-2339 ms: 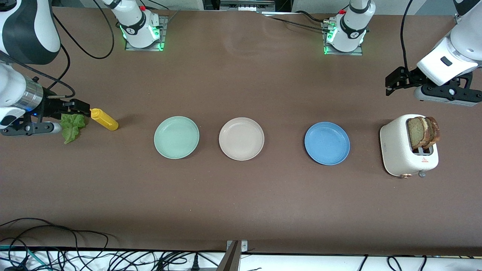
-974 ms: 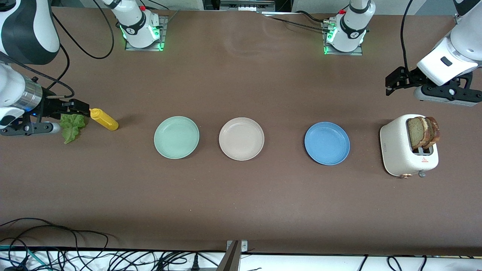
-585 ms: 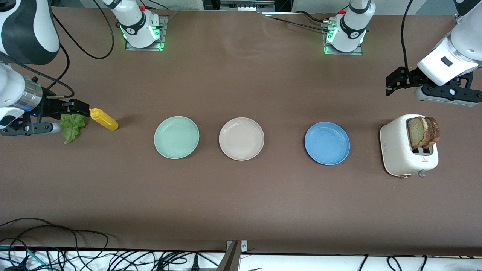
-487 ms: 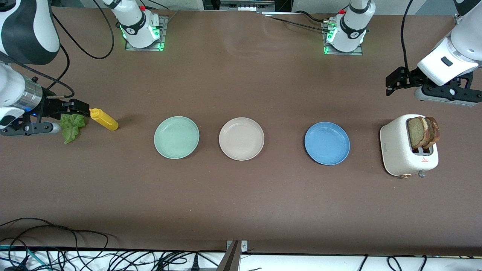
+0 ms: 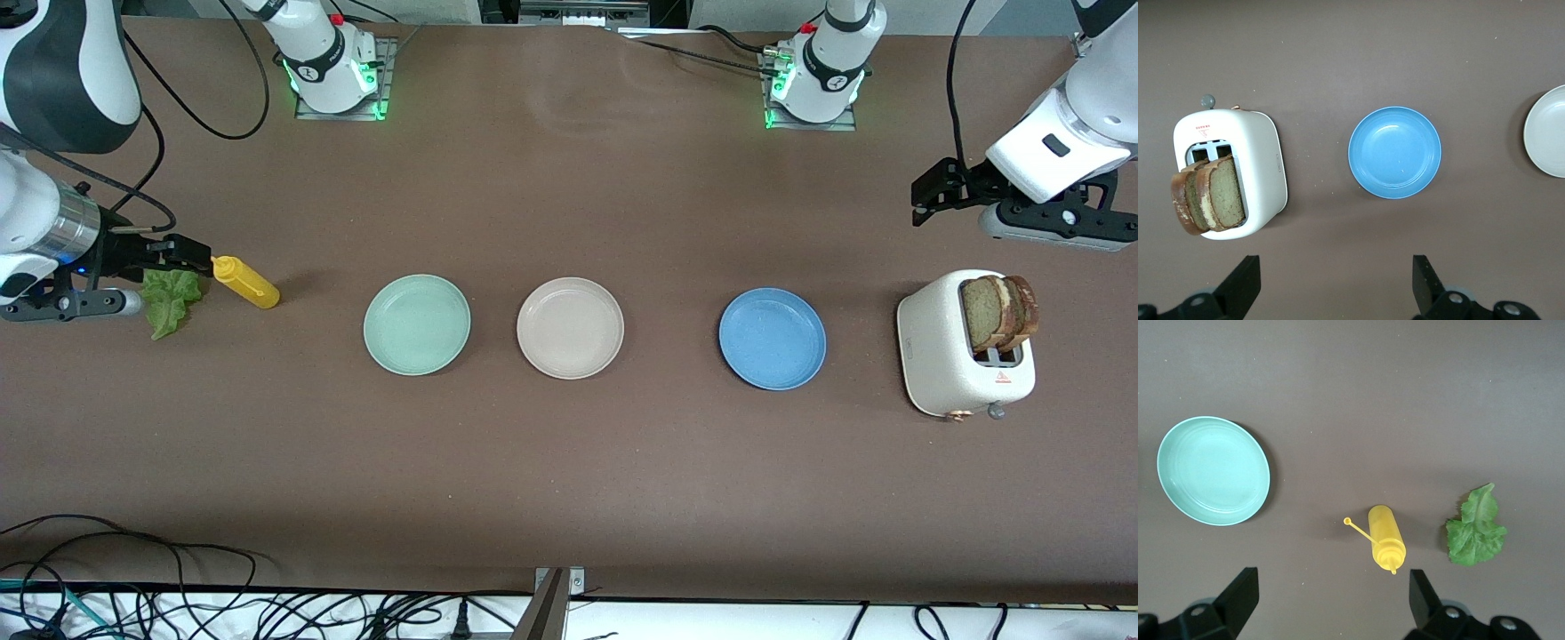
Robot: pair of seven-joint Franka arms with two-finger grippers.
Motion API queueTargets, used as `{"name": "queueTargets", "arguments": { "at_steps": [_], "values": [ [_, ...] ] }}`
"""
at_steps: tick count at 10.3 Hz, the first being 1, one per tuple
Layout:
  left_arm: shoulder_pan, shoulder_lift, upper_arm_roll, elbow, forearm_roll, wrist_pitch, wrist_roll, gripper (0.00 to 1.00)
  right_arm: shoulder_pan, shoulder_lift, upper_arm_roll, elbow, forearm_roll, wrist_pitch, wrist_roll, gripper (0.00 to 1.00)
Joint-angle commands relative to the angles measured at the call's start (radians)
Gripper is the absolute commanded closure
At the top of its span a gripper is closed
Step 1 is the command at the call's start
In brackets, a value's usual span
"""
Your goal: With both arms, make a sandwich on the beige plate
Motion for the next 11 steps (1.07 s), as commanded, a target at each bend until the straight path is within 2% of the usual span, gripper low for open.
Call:
{"name": "queueTargets", "arguments": {
  "at_steps": [1,11],
  "values": [
    [0.004,0.001,-0.002,0.015,0.01,-0.015,0.003,0.0,-0.005,-0.008,0.003,-0.006,0.008,0.006,0.001,0.0],
    [0.017,0.004,-0.002,0.015,0.018,-0.011,0.004,0.0,-0.005,-0.008,0.001,-0.006,0.008,0.007,0.001,0.0]
  ]
}}
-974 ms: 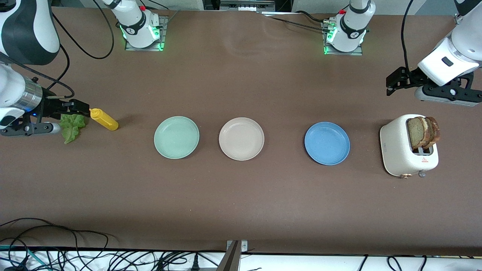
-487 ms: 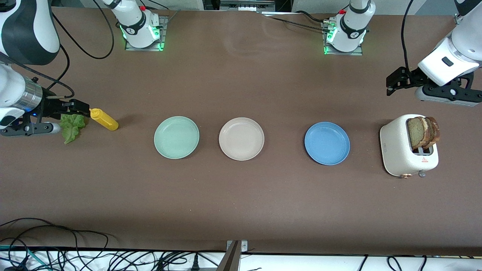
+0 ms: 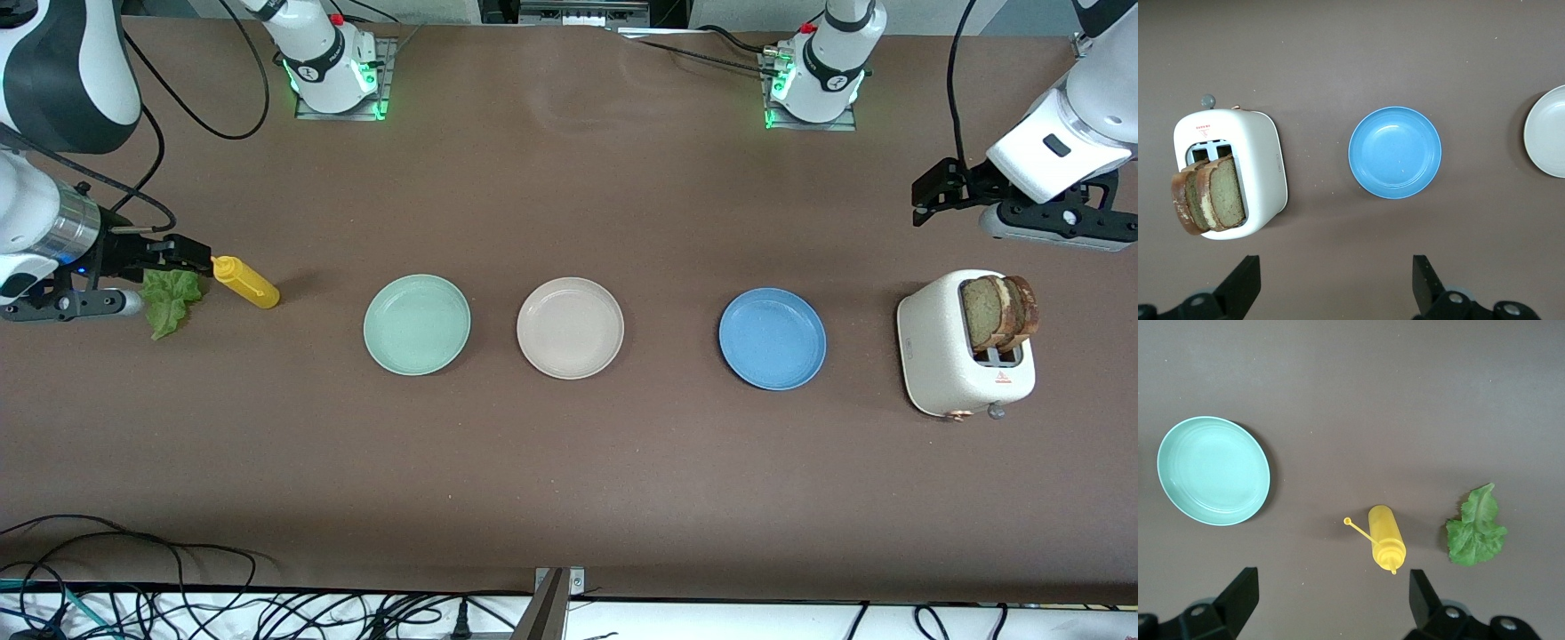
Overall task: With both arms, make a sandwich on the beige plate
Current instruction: 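Lower the left gripper onto a bread slice in the white toaster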
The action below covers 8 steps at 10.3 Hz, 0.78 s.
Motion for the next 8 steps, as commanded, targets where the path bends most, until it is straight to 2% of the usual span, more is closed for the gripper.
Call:
{"name": "queueTargets", "arguments": {
  "at_steps": [1,4,8],
  "values": [
    [0.044,0.008,-0.002,0.017,0.013,-0.009,0.006,0.0,-0.005,-0.008,0.001,-0.006,0.008,0.006,0.001,0.0],
    [0.109,0.042,-0.001,0.017,0.022,0.049,0.121,0.0,-0.007,-0.006,0.001,0.002,0.008,0.007,-0.005,0.0],
    [0.195,0.141,-0.001,-0.017,0.101,0.23,0.248,0.0,-0.007,-0.006,0.001,0.002,0.008,0.007,-0.004,0.0]
  ]
}}
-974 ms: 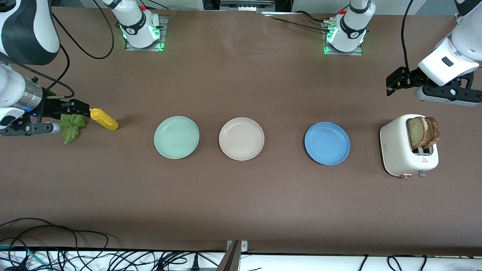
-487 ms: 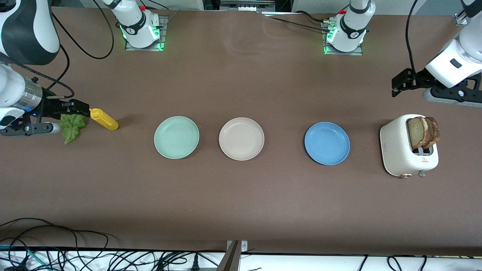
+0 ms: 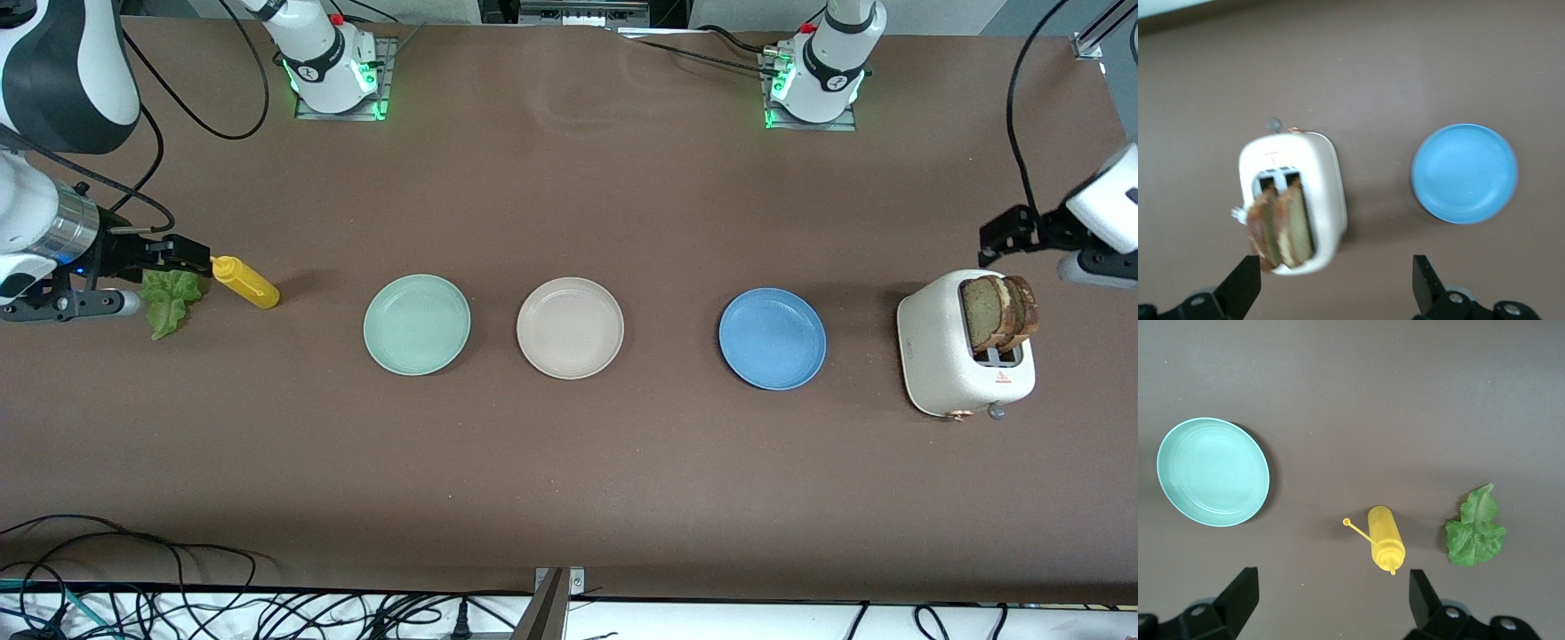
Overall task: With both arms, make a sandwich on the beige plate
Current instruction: 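Lower the left gripper onto a bread slice in the white toaster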
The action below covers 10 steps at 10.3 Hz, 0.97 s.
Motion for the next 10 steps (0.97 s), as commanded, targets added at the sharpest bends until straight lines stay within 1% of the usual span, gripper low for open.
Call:
{"name": "queueTargets", "arguments": {
  "at_steps": [1,2,4,7,10],
  "values": [
    [0.048,0.047,-0.007,-0.028,0.032,0.087,0.062,0.0,-0.006,-0.007,0.002,0.001,0.008,0.003,-0.004,0.0],
    [0.053,0.047,-0.007,-0.07,0.032,0.129,0.062,0.0,-0.006,-0.007,0.002,0.001,0.008,0.003,-0.004,0.0],
    [0.088,0.042,-0.009,-0.182,0.032,0.257,0.062,0.0,-0.006,-0.007,0.002,0.001,0.008,0.003,-0.004,0.0],
    [0.105,0.039,-0.009,-0.33,0.03,0.423,0.062,0.0,-0.006,-0.007,0.002,0.001,0.008,0.003,-0.004,0.0],
    [0.126,0.033,-0.01,-0.371,0.029,0.434,0.059,0.0,-0.006,-0.007,0.002,0.001,0.008,0.003,-0.004,0.0]
  ]
}}
